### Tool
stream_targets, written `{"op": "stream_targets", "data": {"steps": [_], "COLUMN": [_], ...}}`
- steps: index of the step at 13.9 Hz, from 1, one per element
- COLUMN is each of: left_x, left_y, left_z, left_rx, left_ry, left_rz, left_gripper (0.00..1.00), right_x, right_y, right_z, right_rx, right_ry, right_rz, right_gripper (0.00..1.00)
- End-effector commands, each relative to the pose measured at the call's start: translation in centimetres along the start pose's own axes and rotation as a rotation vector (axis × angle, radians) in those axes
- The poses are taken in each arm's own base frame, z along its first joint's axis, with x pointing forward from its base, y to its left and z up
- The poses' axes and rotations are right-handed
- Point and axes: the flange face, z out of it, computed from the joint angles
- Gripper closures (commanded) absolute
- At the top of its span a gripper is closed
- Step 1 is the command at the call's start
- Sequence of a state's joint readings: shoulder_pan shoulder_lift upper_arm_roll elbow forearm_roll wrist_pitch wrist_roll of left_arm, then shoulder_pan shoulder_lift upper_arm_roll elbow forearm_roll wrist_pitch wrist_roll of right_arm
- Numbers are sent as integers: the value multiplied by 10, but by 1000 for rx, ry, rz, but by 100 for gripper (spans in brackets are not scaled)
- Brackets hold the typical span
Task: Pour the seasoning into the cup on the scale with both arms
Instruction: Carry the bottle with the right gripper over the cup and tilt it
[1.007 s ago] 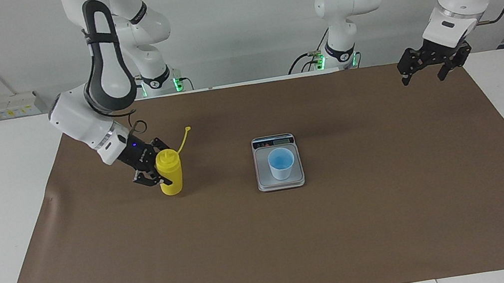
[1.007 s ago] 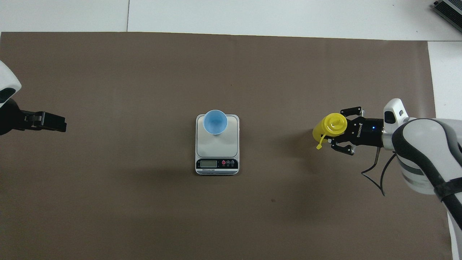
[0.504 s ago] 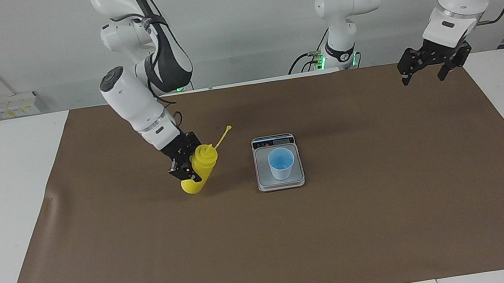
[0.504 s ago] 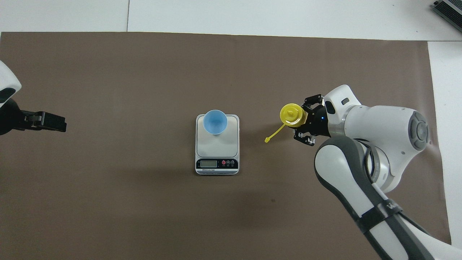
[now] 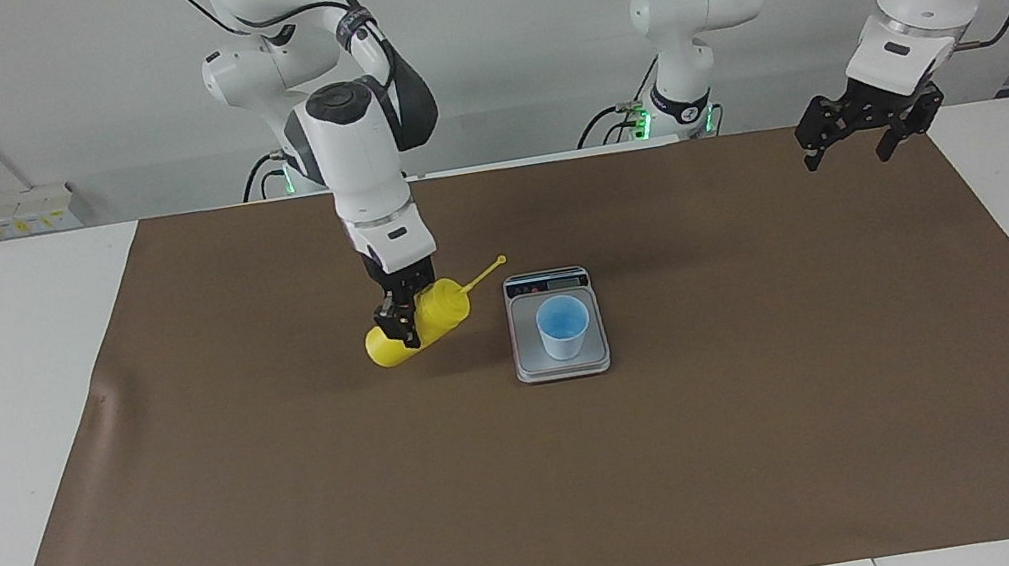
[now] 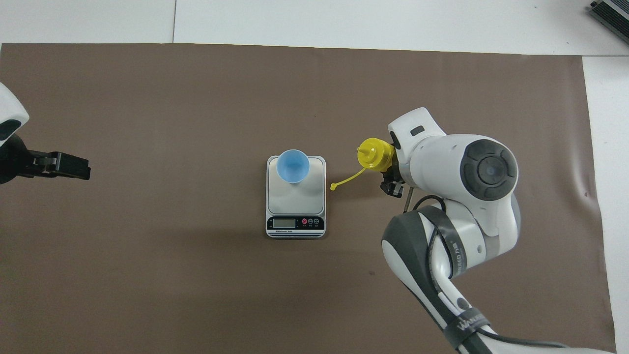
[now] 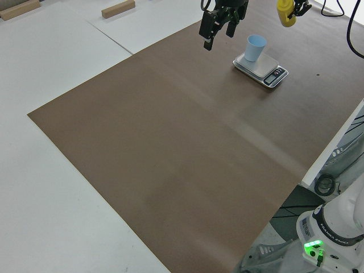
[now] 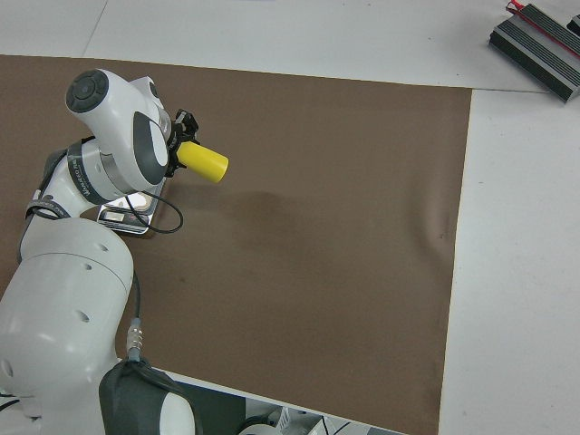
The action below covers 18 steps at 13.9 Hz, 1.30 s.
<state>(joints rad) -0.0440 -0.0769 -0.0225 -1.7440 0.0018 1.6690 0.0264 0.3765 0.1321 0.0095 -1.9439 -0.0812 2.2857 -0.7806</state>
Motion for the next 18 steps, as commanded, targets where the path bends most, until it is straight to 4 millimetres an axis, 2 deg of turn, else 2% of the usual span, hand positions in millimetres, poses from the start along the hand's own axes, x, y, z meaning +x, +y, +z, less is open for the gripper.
{"op": "stream_targets", "data": {"steps": [1,3,4,5,6,10,12,14,16,17,18], "left_x": [-6,-6,-6,-6,-6,-6,-6,-6,-6,-6,-6], "left_y": [-3,-3,-3,-3,-3,-3,-3,-3,-3,-3,-3], "left_z": [-7,-7,-7,-7,-7,-7,-7,-7,-7,-7,-7], "left_rx": [5,5,5,5,5,5,5,5,5,5,5], "left_ry": [-5,-5,-5,-5,-5,-5,-5,-5,-5,-5,-5], "left_rz": [4,4,4,4,4,4,4,4,4,4,4], "left_gripper": [0,0,0,0,0,0,0,0,0,0,0], "right_x": [33,37,45,62,71,93,109,114,133,143,150], "right_y": [32,47,37,20,11,8,6,-1,-15,-20,-23], "right_z": [-7,-18,-15,-11,0,31,37,35,27,28,28], "right_rx": [20,1,2,-18,-44,-78,-114,-135,-212,-244,-264], "right_ry": [-80,-174,-202,-238,-283,-461,-500,-541,-594,-616,-637], "right_rz": [42,17,-14,-76,-126,-219,-264,-317,-513,-704,-798], "right_gripper": [100,100,100,100,100,100,100,100,100,100,100]}}
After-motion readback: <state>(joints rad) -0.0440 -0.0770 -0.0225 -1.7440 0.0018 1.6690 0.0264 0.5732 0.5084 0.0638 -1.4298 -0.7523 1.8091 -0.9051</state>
